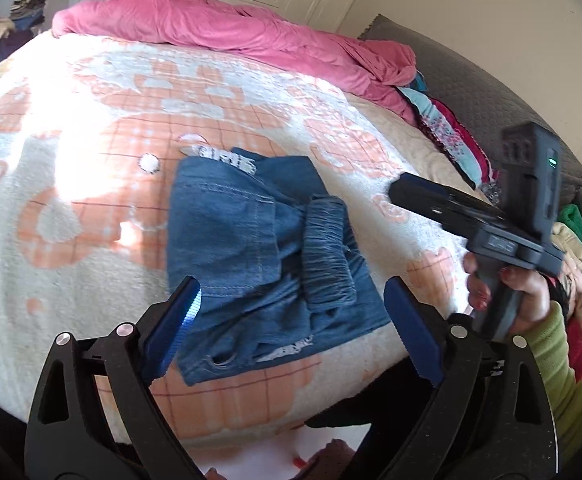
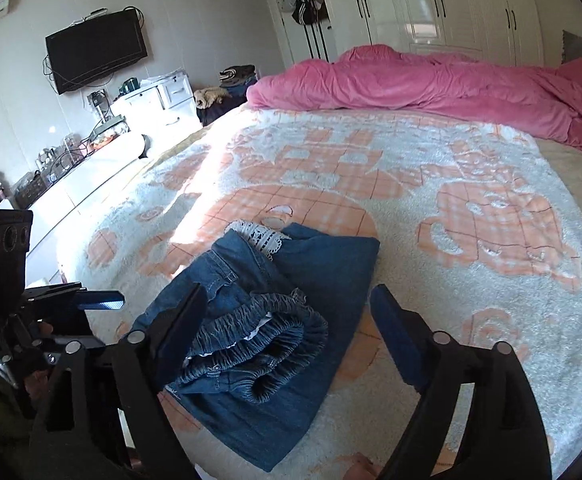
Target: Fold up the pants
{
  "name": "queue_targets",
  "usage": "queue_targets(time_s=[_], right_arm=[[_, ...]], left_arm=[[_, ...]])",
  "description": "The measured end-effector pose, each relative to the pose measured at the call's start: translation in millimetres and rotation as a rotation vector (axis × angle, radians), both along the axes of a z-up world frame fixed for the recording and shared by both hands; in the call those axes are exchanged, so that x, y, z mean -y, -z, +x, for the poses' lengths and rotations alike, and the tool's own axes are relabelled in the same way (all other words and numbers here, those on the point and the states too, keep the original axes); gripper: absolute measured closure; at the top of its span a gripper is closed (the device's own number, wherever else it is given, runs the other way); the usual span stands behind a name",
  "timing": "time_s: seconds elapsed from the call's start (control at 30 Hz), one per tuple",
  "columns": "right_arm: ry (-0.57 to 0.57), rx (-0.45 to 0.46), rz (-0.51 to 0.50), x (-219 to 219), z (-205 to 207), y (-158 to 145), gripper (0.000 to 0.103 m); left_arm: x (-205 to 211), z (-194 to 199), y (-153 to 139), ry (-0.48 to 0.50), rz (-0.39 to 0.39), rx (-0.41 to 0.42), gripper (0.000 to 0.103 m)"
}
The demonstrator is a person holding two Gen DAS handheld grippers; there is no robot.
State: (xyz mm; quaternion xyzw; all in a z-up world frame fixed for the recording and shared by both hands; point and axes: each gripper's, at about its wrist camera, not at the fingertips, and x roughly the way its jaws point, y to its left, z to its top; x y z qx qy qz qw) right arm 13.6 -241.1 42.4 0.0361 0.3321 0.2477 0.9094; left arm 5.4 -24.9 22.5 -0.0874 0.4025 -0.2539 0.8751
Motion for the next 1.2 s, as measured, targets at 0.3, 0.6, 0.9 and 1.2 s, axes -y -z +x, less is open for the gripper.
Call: queue_targets(time_s=[0.3, 0.6, 0.9, 1.2], right_arm=[[-0.065, 0.117, -0.036, -11.4, -50.4, -13.8, 0.018], [-0.200, 0.113, -0.092, -46.7, -82.6, -0.9, 0.018], [-0.355, 0.131, -0.220, -102.3, -94.5, 15.0, 0.030], [-0.454, 0.206, -0.430, -151.6, -84.5, 34.3, 0.065]], left_arm=[[-16.8, 11.5, 1.1, -0.060, 0.048, 0.006, 0.013], [-41.2, 32.8, 9.4, -0.122, 0.074, -0.011, 0.013], [-43.9, 71.1, 23.8, -0.099, 0.070, -0.084, 0.029], [-15.7, 102.5, 43.2, -0.057, 0.129, -0.133, 0.048]])
